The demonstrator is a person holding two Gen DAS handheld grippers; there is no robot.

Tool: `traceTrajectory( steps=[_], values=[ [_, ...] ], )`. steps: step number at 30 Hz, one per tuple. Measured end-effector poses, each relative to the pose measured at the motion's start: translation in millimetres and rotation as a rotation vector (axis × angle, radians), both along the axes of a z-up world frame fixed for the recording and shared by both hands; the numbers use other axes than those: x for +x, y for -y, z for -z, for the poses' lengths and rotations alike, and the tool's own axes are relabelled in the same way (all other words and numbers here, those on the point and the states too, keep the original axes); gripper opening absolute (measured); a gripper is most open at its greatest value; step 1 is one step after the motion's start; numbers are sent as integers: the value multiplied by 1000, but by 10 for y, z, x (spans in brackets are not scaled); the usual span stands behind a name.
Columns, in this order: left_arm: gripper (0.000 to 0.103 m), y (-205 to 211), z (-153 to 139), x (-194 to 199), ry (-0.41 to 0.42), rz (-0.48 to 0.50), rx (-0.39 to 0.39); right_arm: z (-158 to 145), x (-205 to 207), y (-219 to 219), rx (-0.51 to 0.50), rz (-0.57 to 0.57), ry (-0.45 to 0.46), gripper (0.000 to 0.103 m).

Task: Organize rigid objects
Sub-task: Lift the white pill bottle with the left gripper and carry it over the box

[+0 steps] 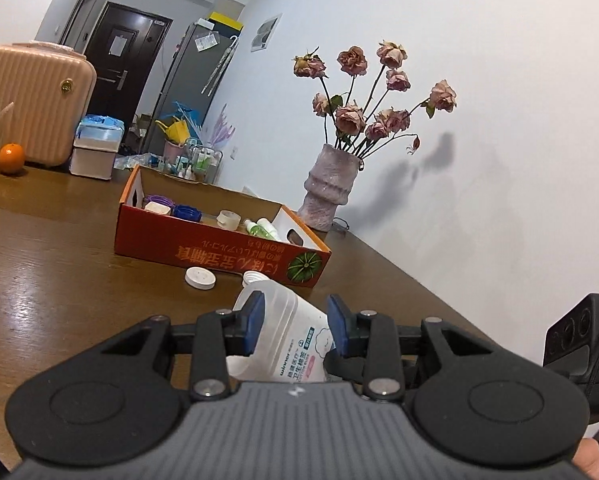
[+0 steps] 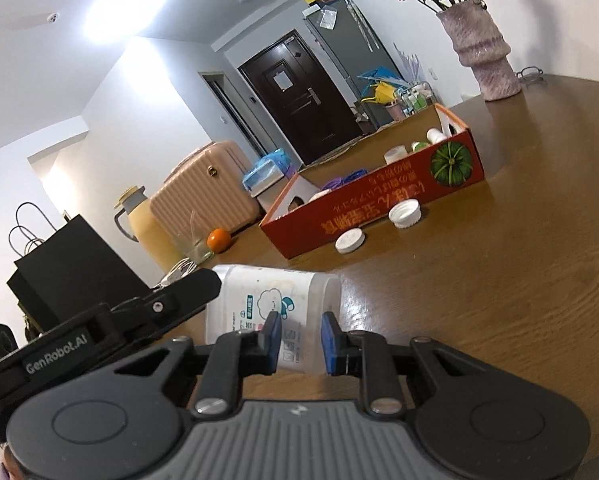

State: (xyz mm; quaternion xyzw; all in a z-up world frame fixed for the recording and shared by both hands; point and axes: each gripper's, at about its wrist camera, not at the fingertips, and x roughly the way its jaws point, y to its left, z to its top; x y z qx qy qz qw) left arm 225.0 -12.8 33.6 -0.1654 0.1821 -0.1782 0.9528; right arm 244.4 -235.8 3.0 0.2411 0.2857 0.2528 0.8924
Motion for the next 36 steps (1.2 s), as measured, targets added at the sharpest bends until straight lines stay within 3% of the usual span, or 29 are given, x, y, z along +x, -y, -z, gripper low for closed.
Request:
traceTrajectory(
  steps=[8,18,24,29,36],
  values=[
    [34,58,-261,599,60,-11,8,-232,502,17,-8,12,50,21],
    [34,127,-453,1967,60,-20,23,-559,1892,74,-24,31,82,21],
    [34,115,-336,2750,-10,-36,57,-551,2767,28,-72,12,51,21],
    [34,23,-67,3264,-121,-52,33,-377,3339,-51,-117,-27,-13,21],
    [34,-88,264,3764,-297,-49,-12,-67,3782,-160,-176,-36,-142,23]
  ],
)
